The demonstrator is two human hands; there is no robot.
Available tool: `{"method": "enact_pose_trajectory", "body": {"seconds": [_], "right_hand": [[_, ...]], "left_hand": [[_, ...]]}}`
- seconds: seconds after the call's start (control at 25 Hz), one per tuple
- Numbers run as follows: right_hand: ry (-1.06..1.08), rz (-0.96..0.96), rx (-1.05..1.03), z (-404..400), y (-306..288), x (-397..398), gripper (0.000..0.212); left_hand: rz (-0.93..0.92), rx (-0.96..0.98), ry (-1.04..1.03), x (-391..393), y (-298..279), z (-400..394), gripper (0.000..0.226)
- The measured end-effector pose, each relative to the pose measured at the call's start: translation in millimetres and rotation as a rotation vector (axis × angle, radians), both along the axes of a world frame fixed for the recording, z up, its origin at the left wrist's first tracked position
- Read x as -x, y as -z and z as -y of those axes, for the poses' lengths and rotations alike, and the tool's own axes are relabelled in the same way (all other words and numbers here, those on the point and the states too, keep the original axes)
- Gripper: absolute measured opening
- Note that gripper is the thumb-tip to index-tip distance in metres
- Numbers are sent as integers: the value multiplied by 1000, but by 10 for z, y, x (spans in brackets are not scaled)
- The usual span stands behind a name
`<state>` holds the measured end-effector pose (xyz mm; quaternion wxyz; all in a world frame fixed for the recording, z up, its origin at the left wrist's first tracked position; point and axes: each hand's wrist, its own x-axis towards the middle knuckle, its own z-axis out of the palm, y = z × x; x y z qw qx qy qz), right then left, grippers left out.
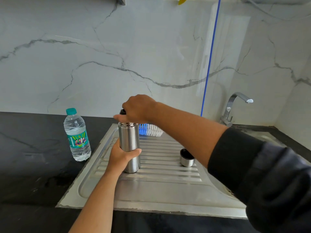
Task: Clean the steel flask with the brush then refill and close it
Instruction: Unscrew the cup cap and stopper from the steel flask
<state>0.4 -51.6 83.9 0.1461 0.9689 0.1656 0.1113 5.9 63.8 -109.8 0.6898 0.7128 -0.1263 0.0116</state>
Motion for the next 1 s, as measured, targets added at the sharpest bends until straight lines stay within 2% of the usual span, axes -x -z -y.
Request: {"method": "enact_pose_trajectory", "body": {"seconds": [0.12, 0.2, 0.32, 0.4, 0.52, 0.64, 0.72, 0.8, 0.88, 1.0], "right_hand": [[-166, -220, -150, 186, -35, -18, 48], [-116, -314, -118, 160, -127, -23, 52], [62, -207, 95, -16, -299, 32, 67], [132, -108, 112, -105, -336, 65, 66], [120, -273, -27, -136, -345, 33, 50], [67, -438, -6, -109, -469, 25, 43], [66, -418, 21, -107, -469, 31, 50], [105, -317, 9, -105, -426, 34, 63], [116, -270, -10, -106, -379, 13, 60], [64, -367, 21, -85, -411, -28, 48]], "left_hand": [[7, -2, 10, -5, 7, -3, 59], [10, -7, 12, -1, 5, -7, 60], [9, -5, 9, -8, 18, -7, 61], [16, -10, 8, -23, 24, -4, 62], [17, -16, 8, -23, 23, -8, 57], [19, -20, 9, -30, 29, -13, 55], [16, -21, 8, -30, 30, -20, 59], [15, -25, 9, -32, 34, -19, 63], [18, -24, 11, -23, 30, -9, 62], [23, -20, 15, -15, 26, -14, 57]]}}
